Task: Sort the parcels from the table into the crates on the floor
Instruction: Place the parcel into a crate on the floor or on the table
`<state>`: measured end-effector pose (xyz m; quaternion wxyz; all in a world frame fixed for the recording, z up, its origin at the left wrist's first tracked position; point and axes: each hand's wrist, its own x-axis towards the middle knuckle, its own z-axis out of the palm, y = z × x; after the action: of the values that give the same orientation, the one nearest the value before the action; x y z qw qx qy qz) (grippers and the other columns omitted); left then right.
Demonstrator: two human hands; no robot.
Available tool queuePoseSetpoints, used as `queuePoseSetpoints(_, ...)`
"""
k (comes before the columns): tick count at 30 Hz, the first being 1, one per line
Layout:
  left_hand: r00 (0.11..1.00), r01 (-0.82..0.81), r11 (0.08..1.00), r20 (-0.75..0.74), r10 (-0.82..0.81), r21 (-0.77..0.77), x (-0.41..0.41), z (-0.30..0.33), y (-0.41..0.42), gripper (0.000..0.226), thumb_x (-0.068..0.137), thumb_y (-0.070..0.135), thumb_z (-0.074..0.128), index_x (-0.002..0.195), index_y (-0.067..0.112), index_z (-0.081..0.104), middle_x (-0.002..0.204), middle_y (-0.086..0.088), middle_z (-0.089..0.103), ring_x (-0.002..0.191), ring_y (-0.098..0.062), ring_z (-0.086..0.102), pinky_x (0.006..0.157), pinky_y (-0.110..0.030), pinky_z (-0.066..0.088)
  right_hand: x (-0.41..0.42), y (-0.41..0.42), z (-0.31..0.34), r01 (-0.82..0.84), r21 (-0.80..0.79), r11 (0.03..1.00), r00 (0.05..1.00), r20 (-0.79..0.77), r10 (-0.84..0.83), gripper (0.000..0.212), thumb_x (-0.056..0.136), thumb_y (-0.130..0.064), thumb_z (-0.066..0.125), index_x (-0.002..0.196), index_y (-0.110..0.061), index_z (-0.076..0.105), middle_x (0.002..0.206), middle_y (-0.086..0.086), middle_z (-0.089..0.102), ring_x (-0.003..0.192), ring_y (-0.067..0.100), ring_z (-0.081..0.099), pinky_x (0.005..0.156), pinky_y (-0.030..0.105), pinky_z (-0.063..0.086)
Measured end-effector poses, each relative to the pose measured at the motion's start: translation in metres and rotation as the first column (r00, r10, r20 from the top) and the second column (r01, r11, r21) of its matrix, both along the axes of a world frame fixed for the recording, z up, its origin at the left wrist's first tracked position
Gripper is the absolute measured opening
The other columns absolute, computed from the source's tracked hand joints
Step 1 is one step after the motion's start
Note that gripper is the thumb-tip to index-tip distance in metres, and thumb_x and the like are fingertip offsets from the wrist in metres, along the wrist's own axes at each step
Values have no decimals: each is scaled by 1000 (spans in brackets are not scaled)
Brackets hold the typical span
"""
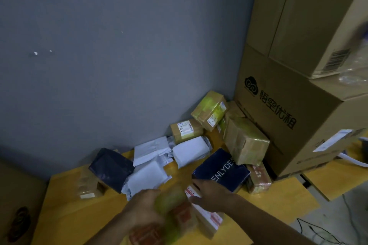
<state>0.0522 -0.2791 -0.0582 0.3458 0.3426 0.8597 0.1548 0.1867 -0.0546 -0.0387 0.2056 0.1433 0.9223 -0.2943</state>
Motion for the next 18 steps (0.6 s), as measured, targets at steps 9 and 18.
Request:
queuePoseSetpoints(9,854,-454,834,420,306,314,-84,107,2,24,74,21,86,97,20,82,100,1,79,94,-16,75,90,-33,55,-48,11,67,246,-188,951,962,-74,-264,85,96,-63,52,160,-16,23,162,6,35,145,26,39,112,36,39)
queuePoseSetpoints(18,652,-638,674,726,219,371,-114,123,-6,43,80,34,76,112,4,74,113,-19,74,104,-34,71,92,-43,52,-74,-12,96,513,-525,680,834,117,-539,102,73,-87,59,153,-27,41,150,-4,53,133,19,55,114,42,42)
